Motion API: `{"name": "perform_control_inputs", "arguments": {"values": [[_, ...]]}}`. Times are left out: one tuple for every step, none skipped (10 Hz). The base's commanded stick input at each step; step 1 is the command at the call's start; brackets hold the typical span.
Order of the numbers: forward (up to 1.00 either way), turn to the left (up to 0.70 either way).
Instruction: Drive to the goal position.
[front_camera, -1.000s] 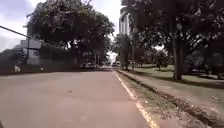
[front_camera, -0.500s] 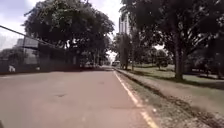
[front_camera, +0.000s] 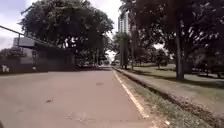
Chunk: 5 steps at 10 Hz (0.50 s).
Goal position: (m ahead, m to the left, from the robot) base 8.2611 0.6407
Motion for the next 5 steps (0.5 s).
{"name": "perform_control_inputs", "arguments": {"values": [[0.70, 0.00], [0.70, 0.00], [0.70, 0.00], [0.70, 0.00], [0.70, 0.00]]}}
